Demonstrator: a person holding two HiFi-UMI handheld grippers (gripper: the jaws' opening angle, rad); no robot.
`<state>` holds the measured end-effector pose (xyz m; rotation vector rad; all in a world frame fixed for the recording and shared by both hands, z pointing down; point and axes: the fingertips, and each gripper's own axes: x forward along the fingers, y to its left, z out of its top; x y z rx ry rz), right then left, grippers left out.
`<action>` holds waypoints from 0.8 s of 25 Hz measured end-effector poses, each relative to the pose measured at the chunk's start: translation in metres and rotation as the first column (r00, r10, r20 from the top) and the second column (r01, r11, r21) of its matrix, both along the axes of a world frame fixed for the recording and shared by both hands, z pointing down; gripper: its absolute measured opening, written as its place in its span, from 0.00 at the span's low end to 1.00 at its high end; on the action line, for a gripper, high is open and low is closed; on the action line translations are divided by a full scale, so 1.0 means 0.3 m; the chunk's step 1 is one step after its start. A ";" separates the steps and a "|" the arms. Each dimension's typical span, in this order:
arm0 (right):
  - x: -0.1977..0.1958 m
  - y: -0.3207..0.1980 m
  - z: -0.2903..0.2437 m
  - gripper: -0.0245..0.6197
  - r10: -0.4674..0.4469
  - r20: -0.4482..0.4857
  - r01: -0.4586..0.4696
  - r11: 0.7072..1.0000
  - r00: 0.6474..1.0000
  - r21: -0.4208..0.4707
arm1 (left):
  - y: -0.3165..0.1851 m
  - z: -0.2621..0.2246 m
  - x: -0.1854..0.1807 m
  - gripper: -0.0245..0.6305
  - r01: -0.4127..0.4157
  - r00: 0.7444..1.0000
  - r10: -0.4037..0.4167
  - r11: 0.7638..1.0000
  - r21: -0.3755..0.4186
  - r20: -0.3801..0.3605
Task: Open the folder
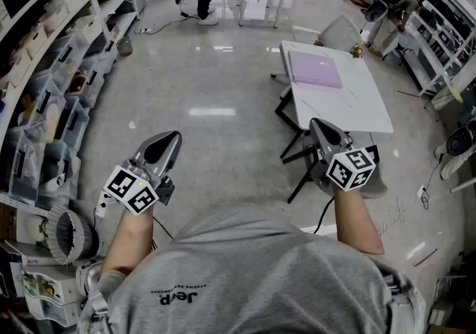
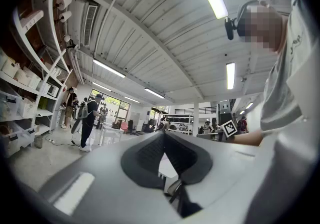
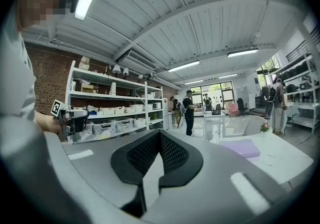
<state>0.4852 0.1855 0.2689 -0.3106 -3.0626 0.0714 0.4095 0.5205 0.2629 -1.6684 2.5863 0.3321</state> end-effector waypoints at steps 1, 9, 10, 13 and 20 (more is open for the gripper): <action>0.001 -0.009 -0.001 0.04 -0.001 0.000 0.001 1.000 1.000 0.001 | -0.008 -0.001 0.002 0.13 0.000 1.000 0.000 1.000 0.000 -0.001; -0.003 -0.061 0.005 0.04 -0.011 -0.007 0.011 1.000 1.000 0.018 | -0.056 0.014 0.005 0.13 0.007 1.000 -0.007 1.000 0.014 -0.001; -0.002 -0.062 0.006 0.04 -0.018 -0.009 0.019 1.000 1.000 0.022 | -0.062 0.011 0.008 0.13 0.010 1.000 -0.010 1.000 0.009 -0.002; -0.002 -0.060 0.003 0.04 -0.045 -0.005 0.046 0.999 0.999 0.030 | -0.081 0.009 0.011 0.13 0.016 1.000 -0.016 1.000 -0.001 -0.006; -0.002 -0.119 -0.014 0.05 -0.068 0.017 0.068 0.998 0.998 0.012 | -0.178 -0.007 0.033 0.53 -0.018 1.000 0.019 0.999 -0.033 0.025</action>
